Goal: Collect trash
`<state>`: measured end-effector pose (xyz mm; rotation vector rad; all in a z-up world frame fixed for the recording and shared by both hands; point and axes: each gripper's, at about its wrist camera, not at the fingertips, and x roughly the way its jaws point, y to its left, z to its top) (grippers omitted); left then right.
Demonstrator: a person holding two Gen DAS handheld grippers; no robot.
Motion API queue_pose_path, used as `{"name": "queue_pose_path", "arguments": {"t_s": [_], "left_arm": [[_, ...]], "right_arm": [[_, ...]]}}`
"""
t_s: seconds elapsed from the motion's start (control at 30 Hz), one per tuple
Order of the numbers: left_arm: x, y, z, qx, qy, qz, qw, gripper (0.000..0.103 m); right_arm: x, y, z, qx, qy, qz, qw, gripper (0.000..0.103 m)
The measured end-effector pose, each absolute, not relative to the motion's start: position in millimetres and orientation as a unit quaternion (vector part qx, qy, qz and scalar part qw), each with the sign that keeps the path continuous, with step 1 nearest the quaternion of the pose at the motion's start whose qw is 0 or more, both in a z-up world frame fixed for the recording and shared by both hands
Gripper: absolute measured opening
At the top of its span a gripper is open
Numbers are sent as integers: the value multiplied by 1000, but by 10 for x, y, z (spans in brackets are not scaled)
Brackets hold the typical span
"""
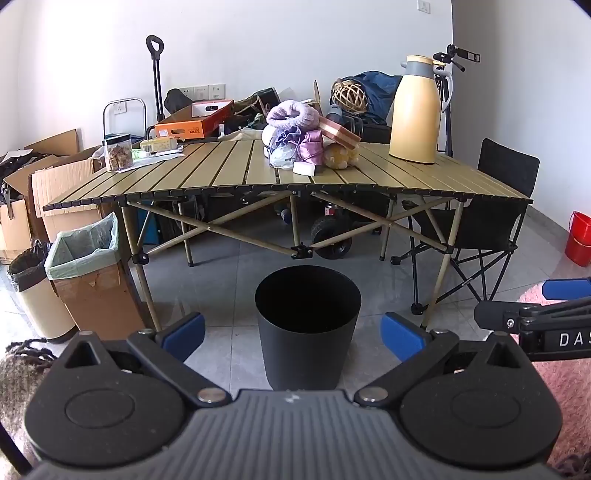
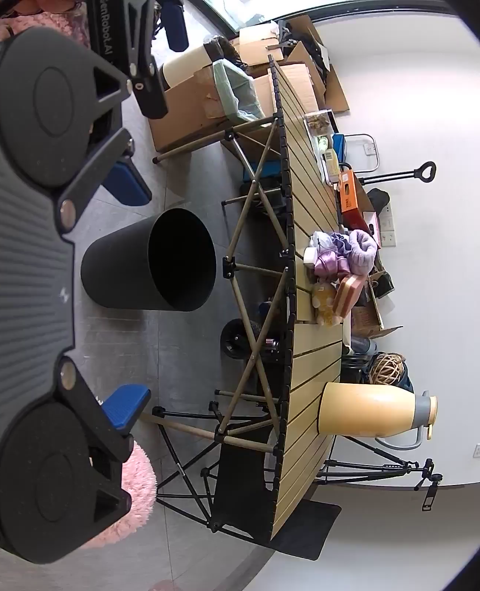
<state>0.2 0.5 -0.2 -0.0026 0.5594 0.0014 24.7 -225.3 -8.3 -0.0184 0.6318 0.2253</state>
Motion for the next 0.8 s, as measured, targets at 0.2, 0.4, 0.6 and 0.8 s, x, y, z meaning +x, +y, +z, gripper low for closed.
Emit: {"name": "queue_pose_path", "arguments": {"t_s": [0.2, 0.4, 0.6, 0.8], "left_arm": [[-4, 20, 13, -3, 281, 3, 960, 103], [-3, -3, -10, -1, 278, -1, 961, 103], [-3, -4, -9, -1, 277, -1, 961, 103], [-4, -6, -7, -1, 277, 0, 961, 103]], "right_arm": [[243, -2256, -79, -7, 309, 111, 944, 103], [240, -2260, -76, -7, 309, 111, 944, 103], [239, -2267, -74, -8, 309, 111, 944, 103], [238, -2265, -72, -8, 309, 111, 944, 103]]}}
